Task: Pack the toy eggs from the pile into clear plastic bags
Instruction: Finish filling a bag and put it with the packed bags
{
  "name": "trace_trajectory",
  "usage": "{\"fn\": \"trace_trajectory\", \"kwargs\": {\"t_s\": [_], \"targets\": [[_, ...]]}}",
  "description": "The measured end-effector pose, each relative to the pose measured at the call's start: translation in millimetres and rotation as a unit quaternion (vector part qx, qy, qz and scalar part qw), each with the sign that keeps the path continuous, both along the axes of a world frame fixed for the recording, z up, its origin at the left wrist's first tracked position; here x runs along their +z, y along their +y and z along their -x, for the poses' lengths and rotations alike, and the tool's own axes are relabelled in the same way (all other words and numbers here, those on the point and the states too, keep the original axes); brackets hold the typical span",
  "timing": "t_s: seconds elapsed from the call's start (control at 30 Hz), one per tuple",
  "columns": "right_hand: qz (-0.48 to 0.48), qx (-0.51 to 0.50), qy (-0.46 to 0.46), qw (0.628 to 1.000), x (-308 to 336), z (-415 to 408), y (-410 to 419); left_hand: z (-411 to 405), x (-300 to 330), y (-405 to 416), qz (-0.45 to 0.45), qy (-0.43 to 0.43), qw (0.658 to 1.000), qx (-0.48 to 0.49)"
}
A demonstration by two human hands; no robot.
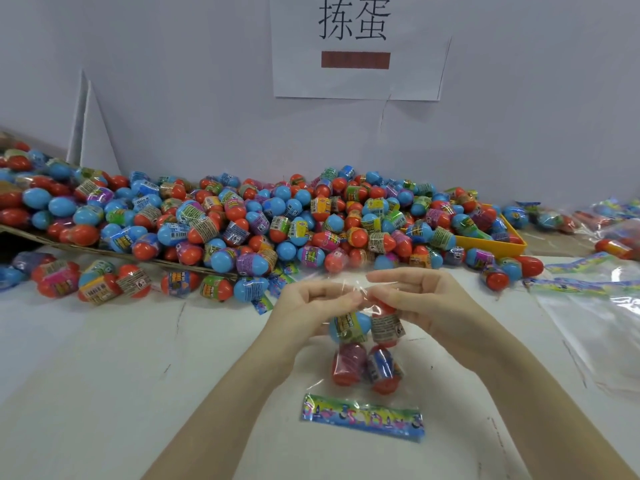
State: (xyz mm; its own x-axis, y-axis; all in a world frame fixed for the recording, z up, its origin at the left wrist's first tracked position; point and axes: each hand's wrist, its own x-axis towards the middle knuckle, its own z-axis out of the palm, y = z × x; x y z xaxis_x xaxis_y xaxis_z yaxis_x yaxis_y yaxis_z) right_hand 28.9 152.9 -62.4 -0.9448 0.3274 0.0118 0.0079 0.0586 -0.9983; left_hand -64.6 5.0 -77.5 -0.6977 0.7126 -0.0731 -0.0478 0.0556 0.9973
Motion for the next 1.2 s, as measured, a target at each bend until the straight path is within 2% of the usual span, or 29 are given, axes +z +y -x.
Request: {"fn": "trace_trajectory", "kwargs": {"t_s": [0.13, 0.33, 0.53, 0.63, 0.93, 1.03, 1.2], "targets": [[0.021, 0.018, -0.024, 0.999, 0.9, -3.2, 5.8, 3.8, -1.2, 0.7, -0.036, -0.049, 0.998, 0.033], [0.068, 0.028, -0.054, 0.996, -0.4, -7.9, 14.8, 6.8, 1.3, -1.5, -0.037, -0.104, 0.994, 0.012], [0.045, 0.029, -0.103, 0.993, 1.9, -7.8, 15.5, 13.8, 3.3, -6.6, -0.043, -0.119, 0.992, -0.015], [0.035, 0.011, -0.104, 0.994, 1.4, -6.9, 14.4, 14.7, 5.9, -8.2, -0.041, -0.078, 0.996, 0.017], [-0.002, -0.034, -0.019, 0.999, -0.4, -2.7, 12.0, 20.9, 3.8, -12.7, -0.048, 0.069, 0.994, 0.071], [0.002, -0.031, 0.005, 1.000, -2.2, -3.5, 12.1, 23.7, 3.0, -16.2, -0.063, 0.075, 0.992, 0.077], [0.012, -0.009, 0.027, 1.000, -3.8, -6.0, 13.1, 29.9, 2.8, -24.8, -0.073, 0.063, 0.995, 0.031]]}}
